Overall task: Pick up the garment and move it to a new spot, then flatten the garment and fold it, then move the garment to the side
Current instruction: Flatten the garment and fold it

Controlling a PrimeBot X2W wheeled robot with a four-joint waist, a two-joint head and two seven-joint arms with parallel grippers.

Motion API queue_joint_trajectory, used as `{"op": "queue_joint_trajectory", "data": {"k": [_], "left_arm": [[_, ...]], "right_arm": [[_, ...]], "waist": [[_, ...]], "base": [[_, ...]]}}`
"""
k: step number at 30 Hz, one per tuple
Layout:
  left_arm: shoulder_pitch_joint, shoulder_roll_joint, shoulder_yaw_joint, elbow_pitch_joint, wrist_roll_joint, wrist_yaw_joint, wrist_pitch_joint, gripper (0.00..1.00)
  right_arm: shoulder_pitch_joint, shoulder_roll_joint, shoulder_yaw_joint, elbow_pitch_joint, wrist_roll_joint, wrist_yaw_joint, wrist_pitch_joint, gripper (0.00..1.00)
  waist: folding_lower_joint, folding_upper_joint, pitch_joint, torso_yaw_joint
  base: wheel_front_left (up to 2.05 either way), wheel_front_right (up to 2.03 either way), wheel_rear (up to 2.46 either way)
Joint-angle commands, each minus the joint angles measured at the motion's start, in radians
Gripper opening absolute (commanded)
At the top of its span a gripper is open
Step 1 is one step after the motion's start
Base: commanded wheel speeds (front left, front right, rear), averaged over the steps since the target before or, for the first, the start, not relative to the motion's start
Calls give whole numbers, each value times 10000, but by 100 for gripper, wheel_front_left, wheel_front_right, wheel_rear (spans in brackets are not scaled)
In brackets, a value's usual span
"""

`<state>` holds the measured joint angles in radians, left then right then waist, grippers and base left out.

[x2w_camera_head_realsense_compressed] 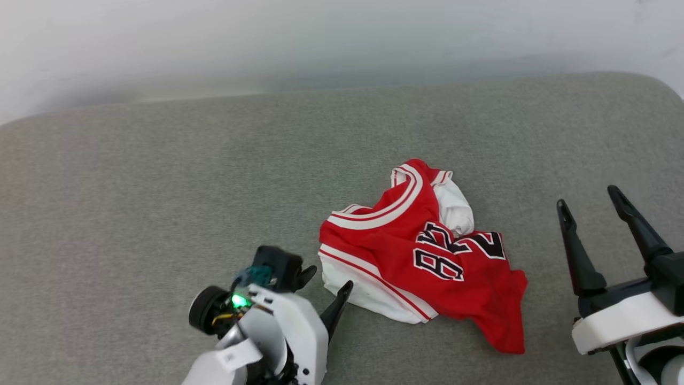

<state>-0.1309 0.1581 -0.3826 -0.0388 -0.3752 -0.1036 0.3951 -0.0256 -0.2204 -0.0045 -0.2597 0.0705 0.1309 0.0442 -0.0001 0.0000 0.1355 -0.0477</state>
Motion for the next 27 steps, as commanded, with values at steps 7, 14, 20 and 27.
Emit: {"op": "queue_joint_trajectory", "data": {"k": [7, 14, 20, 27], "left_arm": [[-905, 217, -286, 355, 384, 429, 1800, 100], [-1307, 229, -257, 1229, 433, 510, 1863, 100], [-1270, 267, -460, 1924, 292, 319, 1780, 0], [-1061, 499, -98, 1706, 251, 494, 1066, 0]], "right_arm": [[-253, 297, 212, 83, -154, -5, -213, 100], [-320, 463, 251, 287, -363, -5, -436, 100], [-357, 581, 208, 461, -494, -5, -518, 100], [-201, 601, 96, 676, -605, -5, -396, 100]], "waist": [[1, 0, 622, -524], [1, 0, 1109, -713], [1, 0, 1224, -663], [1, 0, 808, -188]], "base": [[0, 0, 0], [0, 0, 0], [0, 0, 0], [0, 0, 0]]}}
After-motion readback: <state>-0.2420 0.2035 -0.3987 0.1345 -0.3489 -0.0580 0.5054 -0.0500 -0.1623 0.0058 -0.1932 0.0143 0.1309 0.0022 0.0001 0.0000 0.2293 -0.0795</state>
